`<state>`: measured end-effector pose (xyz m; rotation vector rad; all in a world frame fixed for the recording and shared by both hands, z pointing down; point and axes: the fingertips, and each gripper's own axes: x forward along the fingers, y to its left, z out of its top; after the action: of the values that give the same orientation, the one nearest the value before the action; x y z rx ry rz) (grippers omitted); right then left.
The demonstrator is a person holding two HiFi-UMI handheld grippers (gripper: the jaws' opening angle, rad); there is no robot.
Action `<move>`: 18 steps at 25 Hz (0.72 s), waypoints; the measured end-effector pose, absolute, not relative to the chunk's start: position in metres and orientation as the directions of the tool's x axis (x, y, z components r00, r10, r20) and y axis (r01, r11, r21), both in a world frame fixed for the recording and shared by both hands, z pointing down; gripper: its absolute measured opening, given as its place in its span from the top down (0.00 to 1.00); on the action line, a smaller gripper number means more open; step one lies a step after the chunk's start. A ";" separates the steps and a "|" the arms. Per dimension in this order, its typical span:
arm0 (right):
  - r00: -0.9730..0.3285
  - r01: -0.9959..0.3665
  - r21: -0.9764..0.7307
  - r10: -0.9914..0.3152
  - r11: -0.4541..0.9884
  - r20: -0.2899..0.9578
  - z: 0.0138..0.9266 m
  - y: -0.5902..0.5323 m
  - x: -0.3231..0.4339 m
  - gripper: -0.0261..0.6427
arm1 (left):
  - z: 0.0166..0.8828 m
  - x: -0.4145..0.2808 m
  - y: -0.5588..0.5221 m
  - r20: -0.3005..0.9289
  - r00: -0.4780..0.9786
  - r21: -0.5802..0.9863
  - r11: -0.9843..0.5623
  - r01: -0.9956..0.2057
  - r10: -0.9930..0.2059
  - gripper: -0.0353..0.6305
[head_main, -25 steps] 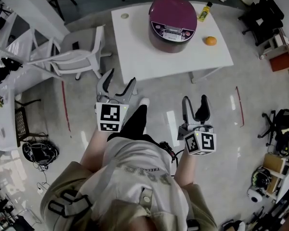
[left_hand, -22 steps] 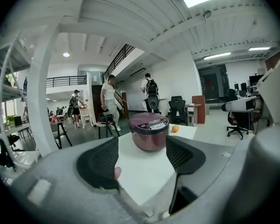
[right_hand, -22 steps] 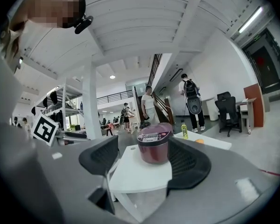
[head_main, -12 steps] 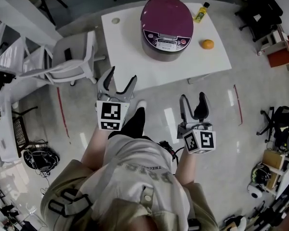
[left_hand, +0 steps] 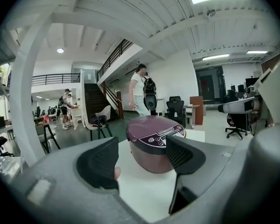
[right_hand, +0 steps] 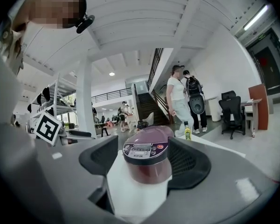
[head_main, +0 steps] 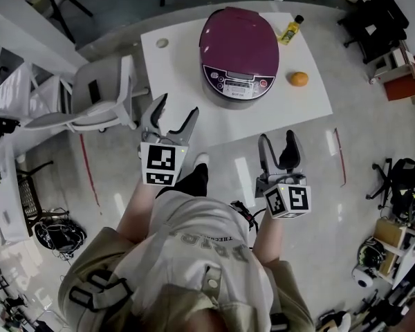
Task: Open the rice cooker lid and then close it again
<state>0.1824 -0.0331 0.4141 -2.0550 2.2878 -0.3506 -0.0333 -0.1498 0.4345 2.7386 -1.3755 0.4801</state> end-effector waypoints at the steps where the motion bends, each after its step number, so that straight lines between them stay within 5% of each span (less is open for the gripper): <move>1: -0.119 -0.976 -0.197 -0.986 0.095 0.117 0.414 -0.040 0.183 0.50 | 0.434 -0.031 -0.156 0.289 0.563 -0.102 -0.610 -0.786 -0.774 0.46; 18: -0.185 -0.974 -0.157 -0.972 0.161 0.148 0.426 -0.102 0.197 0.50 | 0.447 -0.001 -0.210 0.324 0.612 -0.164 -0.680 -0.715 -0.722 0.45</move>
<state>0.1967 -0.1024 0.4262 -2.0140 2.4035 -0.3419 -0.0010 -0.2103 0.4468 2.8362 -1.2643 0.5826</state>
